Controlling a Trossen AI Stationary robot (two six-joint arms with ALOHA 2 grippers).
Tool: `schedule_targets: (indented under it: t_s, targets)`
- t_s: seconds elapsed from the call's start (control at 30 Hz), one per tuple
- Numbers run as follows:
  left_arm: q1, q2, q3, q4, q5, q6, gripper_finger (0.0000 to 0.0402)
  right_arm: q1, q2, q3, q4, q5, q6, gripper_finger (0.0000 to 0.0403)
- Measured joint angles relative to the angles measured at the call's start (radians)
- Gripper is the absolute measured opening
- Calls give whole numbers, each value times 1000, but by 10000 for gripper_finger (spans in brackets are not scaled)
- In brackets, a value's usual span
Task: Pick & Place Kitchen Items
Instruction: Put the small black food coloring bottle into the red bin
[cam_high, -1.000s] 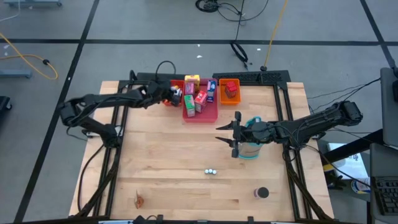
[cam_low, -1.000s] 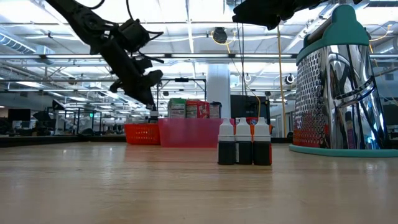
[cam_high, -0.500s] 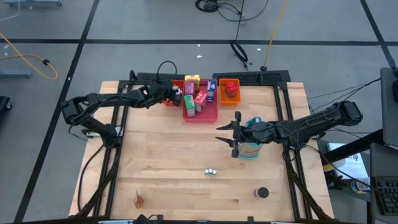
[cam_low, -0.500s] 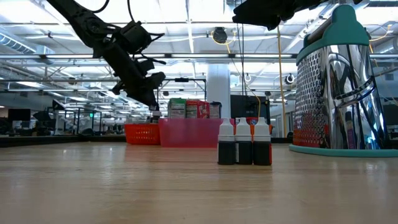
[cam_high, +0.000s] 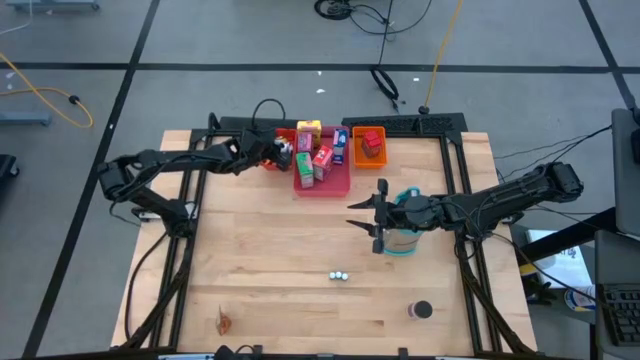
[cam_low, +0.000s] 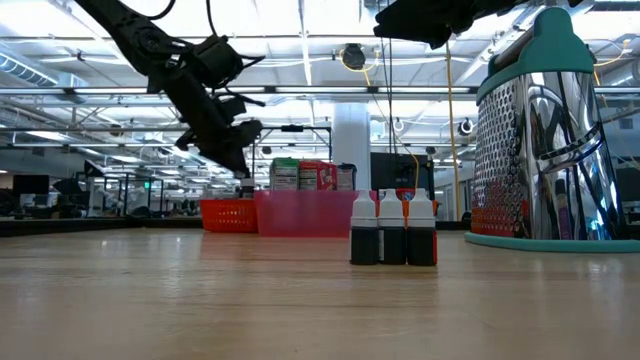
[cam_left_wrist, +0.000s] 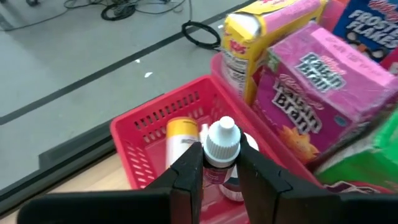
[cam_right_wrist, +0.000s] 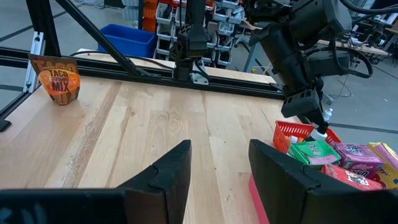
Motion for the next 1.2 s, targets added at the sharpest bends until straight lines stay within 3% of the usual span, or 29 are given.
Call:
schedule_targets:
  t_s: [0.47,0.73,1.07,1.2]
  targets:
    - [13,-46,0,-74,1,9,84,0,0,0,0,0,3,155]
    - [13,-46,0,-77,53,14,87,0,0,0,0,0,4,155]
    - [12,-46,0,-81,55,-5,220,0,0,0,0,0,5,155]
    - [6,-47,0,-99,134,-45,253,0,0,0,0,0,5,155]
